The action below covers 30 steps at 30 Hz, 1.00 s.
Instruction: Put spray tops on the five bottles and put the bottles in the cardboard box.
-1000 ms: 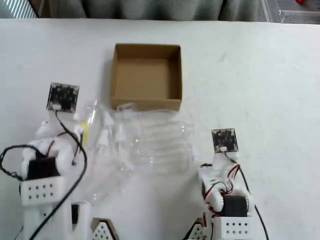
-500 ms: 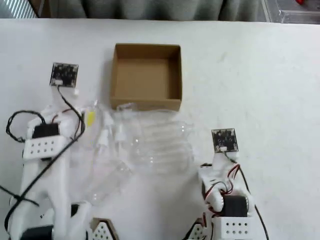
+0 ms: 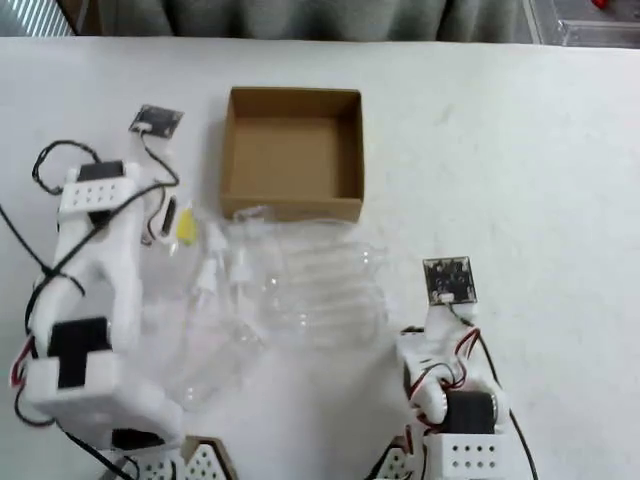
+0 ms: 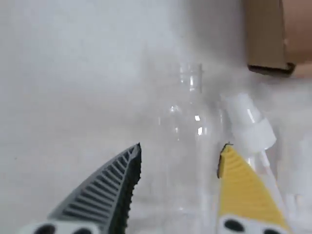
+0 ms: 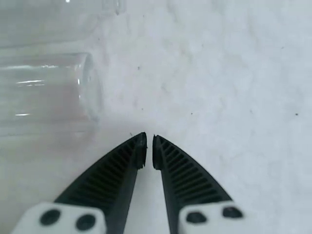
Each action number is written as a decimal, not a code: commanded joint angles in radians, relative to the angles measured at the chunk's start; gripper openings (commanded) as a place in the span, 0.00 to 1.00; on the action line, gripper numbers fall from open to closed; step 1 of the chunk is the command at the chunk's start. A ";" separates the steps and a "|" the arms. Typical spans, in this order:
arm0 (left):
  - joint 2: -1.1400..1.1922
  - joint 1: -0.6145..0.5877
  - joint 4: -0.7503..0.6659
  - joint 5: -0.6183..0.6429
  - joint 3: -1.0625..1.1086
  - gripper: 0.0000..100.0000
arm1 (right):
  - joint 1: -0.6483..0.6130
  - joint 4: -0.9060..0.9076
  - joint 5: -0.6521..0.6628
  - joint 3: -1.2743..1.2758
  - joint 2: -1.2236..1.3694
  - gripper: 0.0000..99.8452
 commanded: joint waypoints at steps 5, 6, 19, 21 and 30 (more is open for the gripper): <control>0.156 0.012 0.080 -0.011 -0.229 0.26 | 0.012 -0.018 0.011 0.005 -0.007 0.02; 0.159 0.012 0.080 -0.011 -0.232 0.26 | 0.012 -0.018 0.011 0.005 -0.007 0.02; 0.157 0.053 0.081 -0.112 -0.239 0.26 | 0.012 -0.018 0.011 0.005 -0.007 0.02; 0.156 0.053 0.078 -0.133 -0.241 0.26 | 0.012 -0.018 0.011 0.005 -0.007 0.02; 0.039 0.048 0.061 -0.123 -0.172 0.26 | 0.012 -0.018 0.011 0.005 -0.007 0.02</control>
